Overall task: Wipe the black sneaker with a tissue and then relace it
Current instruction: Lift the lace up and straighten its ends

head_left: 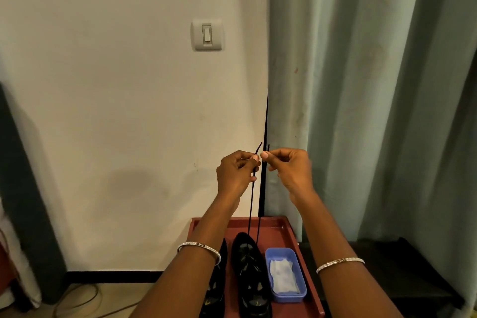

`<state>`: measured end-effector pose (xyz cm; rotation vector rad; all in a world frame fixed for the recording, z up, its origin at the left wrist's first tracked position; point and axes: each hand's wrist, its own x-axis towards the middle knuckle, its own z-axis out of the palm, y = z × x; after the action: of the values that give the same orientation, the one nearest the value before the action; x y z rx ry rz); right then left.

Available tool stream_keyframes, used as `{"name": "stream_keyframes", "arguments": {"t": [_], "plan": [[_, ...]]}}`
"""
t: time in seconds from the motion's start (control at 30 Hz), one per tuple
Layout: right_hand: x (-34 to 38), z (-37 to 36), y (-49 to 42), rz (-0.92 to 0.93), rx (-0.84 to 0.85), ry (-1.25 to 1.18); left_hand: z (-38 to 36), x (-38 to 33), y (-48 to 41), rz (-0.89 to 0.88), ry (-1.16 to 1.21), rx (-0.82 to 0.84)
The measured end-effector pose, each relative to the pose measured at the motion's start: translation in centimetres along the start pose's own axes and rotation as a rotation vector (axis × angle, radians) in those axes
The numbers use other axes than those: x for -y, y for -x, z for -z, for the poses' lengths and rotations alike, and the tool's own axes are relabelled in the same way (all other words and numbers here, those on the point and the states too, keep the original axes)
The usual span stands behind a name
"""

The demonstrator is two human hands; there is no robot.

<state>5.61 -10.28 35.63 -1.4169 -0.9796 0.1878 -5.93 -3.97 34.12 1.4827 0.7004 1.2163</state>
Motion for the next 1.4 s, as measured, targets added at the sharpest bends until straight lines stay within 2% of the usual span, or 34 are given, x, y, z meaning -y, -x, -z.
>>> {"name": "stream_keyframes", "arguments": {"t": [0.6, 0.93, 1.0, 1.1, 1.17, 1.4], "plan": [[0.3, -0.3, -2.4, -0.001, 0.054, -0.024, -1.2, -0.2, -1.1, 0.042, 0.071, -0.042], [0.0, -0.3, -2.8, -0.028, 0.101, -0.027, -0.7, -0.1, -1.9, 0.053, -0.059, -0.028], [-0.6, -0.2, -2.6, -0.048, 0.121, -0.082, -0.4, -0.2, -1.9, 0.090, -0.002, 0.031], [-1.5, -0.2, -1.8, -0.172, 0.130, -0.313, 0.1, -0.3, -1.5, 0.157, 0.195, 0.212], [-1.8, -0.5, -1.4, -0.253, 0.136, -0.380, 0.2, -0.3, -1.2, 0.223, 0.296, 0.290], [-2.1, -1.2, -0.8, -0.394, 0.142, -0.503, 0.2, -0.6, -0.7, 0.395, 0.445, 0.306]]}}
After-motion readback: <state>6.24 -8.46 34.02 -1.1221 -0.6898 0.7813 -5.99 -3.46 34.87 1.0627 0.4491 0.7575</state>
